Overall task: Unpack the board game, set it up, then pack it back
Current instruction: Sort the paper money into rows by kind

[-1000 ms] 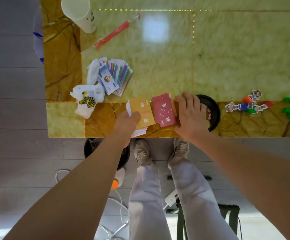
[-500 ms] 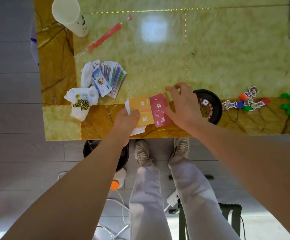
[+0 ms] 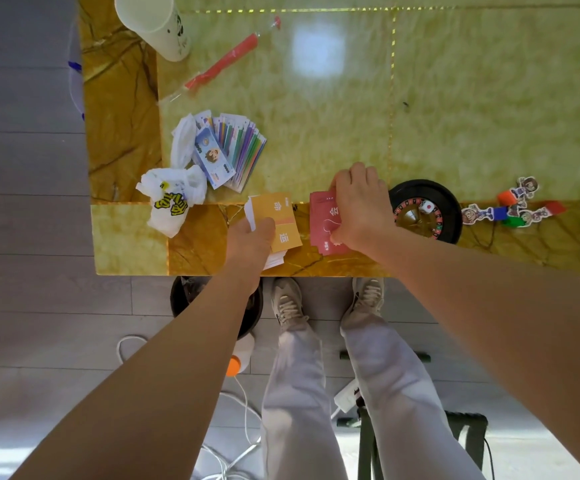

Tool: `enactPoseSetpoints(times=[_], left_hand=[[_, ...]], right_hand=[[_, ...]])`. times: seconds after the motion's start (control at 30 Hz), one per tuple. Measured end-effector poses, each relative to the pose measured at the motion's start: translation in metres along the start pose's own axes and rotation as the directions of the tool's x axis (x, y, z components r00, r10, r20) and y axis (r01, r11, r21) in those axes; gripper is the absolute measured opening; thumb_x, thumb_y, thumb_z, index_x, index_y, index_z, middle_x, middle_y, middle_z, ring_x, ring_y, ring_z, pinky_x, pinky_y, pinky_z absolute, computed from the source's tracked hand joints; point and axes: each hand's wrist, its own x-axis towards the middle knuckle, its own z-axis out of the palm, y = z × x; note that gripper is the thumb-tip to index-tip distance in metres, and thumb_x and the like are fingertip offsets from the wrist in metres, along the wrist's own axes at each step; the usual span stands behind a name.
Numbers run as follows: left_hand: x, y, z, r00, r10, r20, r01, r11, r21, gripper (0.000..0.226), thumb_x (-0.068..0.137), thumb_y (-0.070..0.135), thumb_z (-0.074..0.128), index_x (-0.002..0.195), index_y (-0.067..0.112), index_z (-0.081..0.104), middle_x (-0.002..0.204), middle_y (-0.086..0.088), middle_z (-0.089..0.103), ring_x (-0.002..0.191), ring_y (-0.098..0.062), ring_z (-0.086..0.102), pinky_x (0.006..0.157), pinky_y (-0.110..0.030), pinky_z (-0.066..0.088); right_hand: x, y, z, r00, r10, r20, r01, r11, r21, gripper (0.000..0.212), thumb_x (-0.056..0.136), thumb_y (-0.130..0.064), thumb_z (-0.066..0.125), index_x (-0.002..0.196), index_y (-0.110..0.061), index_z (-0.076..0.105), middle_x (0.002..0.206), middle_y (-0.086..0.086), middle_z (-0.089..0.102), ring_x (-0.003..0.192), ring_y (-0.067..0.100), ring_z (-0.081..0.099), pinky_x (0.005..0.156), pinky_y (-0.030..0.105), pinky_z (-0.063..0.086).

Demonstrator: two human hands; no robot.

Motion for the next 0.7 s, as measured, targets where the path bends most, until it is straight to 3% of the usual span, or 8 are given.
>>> enactPoseSetpoints(times=[0.2,0.27,0.4,0.5,0.57,0.63,0.7], left_hand=[[0.001,0.002,-0.001,1.0,-0.012,0.014,0.012,1.0,0.007,0.017,0.096,0.013,0.049,0.085,0.02,0.059,0.077,0.005,0.061,0.065,-0.008,0.058,0.055,-0.019,0.048],[0.001,0.002,-0.001,1.0,-0.017,0.02,0.017,1.0,0.004,0.013,0.096,0.013,0.049,0.091,0.017,0.061,0.078,0.005,0.062,0.067,-0.009,0.059,0.057,-0.021,0.048],[0.003,0.002,-0.002,0.999,-0.004,0.04,0.003,1.0,0.006,0.021,0.097,0.014,0.049,0.081,0.024,0.059,0.077,0.006,0.063,0.068,-0.009,0.06,0.063,-0.024,0.051],[0.007,0.0,-0.002,0.999,-0.009,0.035,0.009,1.0,-0.001,0.02,0.096,0.014,0.05,0.081,0.023,0.059,0.078,0.003,0.064,0.071,-0.013,0.062,0.072,-0.031,0.054],[0.008,-0.001,-0.002,0.999,-0.013,0.031,0.013,1.0,0.004,0.019,0.096,0.015,0.05,0.081,0.023,0.059,0.079,0.003,0.064,0.071,-0.014,0.062,0.073,-0.031,0.054],[0.008,0.0,-0.001,1.0,-0.011,0.027,0.012,1.0,-0.006,0.02,0.096,0.014,0.05,0.08,0.023,0.058,0.079,0.003,0.063,0.071,-0.014,0.061,0.072,-0.031,0.054],[0.005,0.004,0.0,1.0,-0.001,0.023,0.002,1.0,-0.021,0.021,0.095,0.013,0.051,0.078,0.023,0.057,0.076,0.004,0.062,0.068,-0.012,0.059,0.064,-0.026,0.053]], right_hand=[[-0.002,-0.001,-0.001,1.0,-0.028,-0.013,0.028,0.999,0.023,0.068,0.073,-0.031,0.08,0.125,-0.008,0.042,0.125,0.011,0.041,0.113,0.027,0.043,0.094,0.036,0.038],[-0.007,0.0,0.002,0.999,-0.04,-0.023,0.042,0.994,0.099,0.066,0.073,-0.025,0.081,0.125,-0.009,0.041,0.124,0.012,0.041,0.107,0.027,0.049,0.09,0.037,0.043],[-0.015,0.001,0.009,0.999,-0.049,-0.022,0.053,0.951,0.304,0.064,0.072,-0.004,0.079,0.122,-0.01,0.04,0.126,0.012,0.034,0.089,0.032,0.06,0.077,0.042,0.055],[-0.015,0.004,0.013,0.998,-0.06,-0.015,0.061,0.904,0.424,0.051,0.078,0.001,0.071,0.121,-0.008,0.043,0.128,0.01,0.032,0.09,0.027,0.058,0.08,0.031,0.054],[-0.013,0.007,0.009,0.998,-0.04,0.044,0.01,0.848,0.53,0.044,0.081,-0.001,0.07,0.119,-0.007,0.049,0.126,0.006,0.033,0.096,0.018,0.052,0.081,0.018,0.047],[-0.01,0.011,0.0,0.99,-0.009,0.142,-0.086,0.753,0.652,0.037,0.08,-0.003,0.071,0.112,-0.011,0.054,0.115,0.002,0.04,0.092,0.013,0.051,0.072,0.011,0.044],[-0.008,0.013,-0.011,0.955,-0.024,0.296,-0.244,0.507,0.827,0.032,0.079,0.002,0.07,0.105,-0.012,0.058,0.104,0.004,0.057,0.089,0.019,0.06,0.071,0.017,0.051]])
